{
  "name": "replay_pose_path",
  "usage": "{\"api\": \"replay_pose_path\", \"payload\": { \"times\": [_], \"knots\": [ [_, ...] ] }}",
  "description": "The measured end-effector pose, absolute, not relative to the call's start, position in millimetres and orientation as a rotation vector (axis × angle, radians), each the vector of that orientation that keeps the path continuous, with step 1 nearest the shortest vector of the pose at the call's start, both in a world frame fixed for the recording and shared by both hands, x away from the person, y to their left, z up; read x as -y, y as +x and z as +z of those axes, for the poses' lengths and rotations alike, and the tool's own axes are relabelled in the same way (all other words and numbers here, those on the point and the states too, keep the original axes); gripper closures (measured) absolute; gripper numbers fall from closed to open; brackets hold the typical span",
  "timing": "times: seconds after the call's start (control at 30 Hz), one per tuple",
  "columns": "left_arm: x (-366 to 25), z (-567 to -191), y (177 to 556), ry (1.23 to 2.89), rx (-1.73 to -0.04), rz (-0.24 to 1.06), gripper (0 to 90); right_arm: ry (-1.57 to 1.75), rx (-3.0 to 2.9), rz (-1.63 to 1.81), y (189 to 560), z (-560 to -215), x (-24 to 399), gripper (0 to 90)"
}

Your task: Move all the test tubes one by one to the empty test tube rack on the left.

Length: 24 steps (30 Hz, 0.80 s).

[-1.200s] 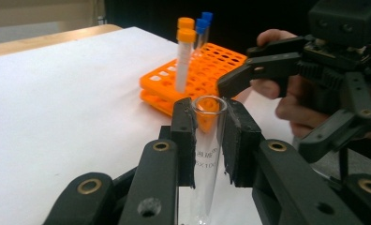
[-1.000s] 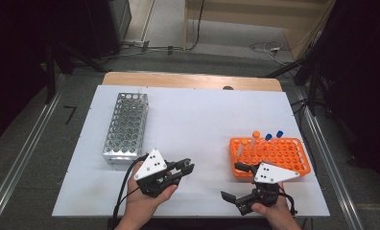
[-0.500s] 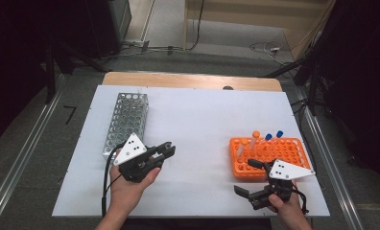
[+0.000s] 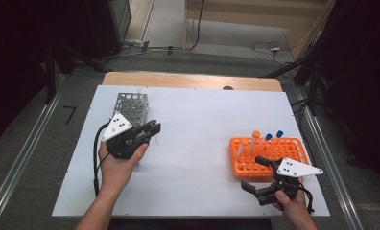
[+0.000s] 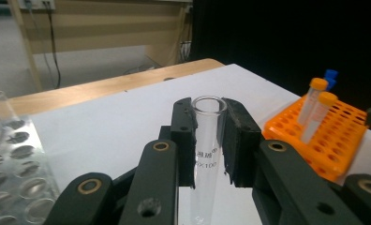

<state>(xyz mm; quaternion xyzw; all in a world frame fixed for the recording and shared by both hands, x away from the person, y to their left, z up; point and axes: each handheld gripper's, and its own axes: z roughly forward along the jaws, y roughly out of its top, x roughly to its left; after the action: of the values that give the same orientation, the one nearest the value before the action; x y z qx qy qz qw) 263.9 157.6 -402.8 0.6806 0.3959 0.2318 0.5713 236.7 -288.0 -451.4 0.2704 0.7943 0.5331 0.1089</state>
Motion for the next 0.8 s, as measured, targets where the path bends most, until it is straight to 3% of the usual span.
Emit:
{"api": "replay_pose_path", "payload": {
  "times": [0.8],
  "knots": [
    [-202,-405,336,1.529,-1.11,0.629,76.4,0.842,-2.314,1.548,243,-454,299,0.0]
  ]
}}
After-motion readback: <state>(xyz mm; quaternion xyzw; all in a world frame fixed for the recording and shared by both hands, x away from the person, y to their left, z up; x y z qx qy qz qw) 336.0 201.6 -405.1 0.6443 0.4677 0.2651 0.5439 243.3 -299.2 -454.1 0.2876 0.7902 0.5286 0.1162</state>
